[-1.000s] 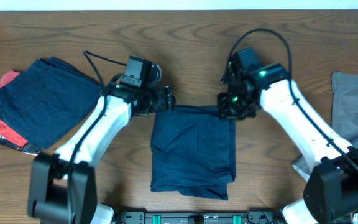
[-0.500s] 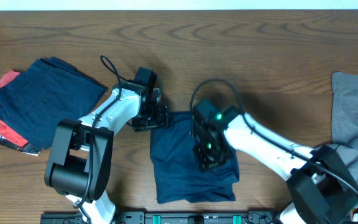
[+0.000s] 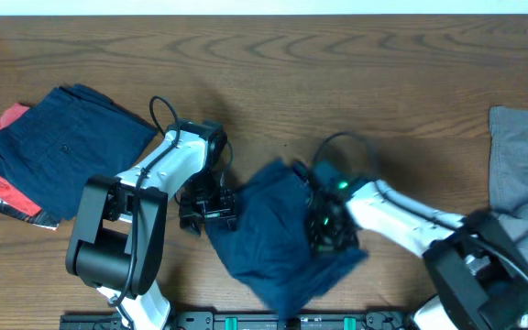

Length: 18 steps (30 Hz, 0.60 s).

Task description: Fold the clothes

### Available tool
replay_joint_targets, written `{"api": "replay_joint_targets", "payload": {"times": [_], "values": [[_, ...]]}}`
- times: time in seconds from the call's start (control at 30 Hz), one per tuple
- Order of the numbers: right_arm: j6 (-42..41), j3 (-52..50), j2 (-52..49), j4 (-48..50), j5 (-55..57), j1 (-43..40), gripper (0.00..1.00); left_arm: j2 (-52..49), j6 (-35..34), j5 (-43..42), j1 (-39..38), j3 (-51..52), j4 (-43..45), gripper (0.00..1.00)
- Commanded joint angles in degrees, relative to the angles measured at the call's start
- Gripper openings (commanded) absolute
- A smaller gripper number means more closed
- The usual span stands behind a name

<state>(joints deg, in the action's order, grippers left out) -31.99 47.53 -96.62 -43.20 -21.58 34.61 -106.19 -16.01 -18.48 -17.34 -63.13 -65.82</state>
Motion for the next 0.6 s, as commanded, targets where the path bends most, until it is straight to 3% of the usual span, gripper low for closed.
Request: {"api": "replay_joint_targets", "payload": {"times": [0.0, 0.17, 0.43, 0.5, 0.57], "values": [[1.5, 0.3, -1.1, 9.3, 19.9, -6.6, 0.14, -0.5, 1.0, -3.3, 0.0, 0.2, 0.2, 0.72], [7.8, 6.0, -1.1, 14.2, 20.0, -10.5, 0.17, -0.5, 0.8, -5.2, -0.1, 0.2, 1.4, 0.72], [11.1, 17.4, -1.1, -0.2, 20.3, -10.6, 0.17, 5.4, 0.8, -5.4, 2.2, -1.9, 8.0, 0.72], [11.1, 17.7, -1.1, -1.0, 20.3, -10.6, 0.17, 7.7, 0.9, -6.4, 2.8, -2.1, 11.9, 0.79], [11.1, 17.5, -1.1, -1.6, 20.3, -10.5, 0.17, 9.4, 1.9, -8.5, 3.1, -2.0, 16.2, 0.94]]}}
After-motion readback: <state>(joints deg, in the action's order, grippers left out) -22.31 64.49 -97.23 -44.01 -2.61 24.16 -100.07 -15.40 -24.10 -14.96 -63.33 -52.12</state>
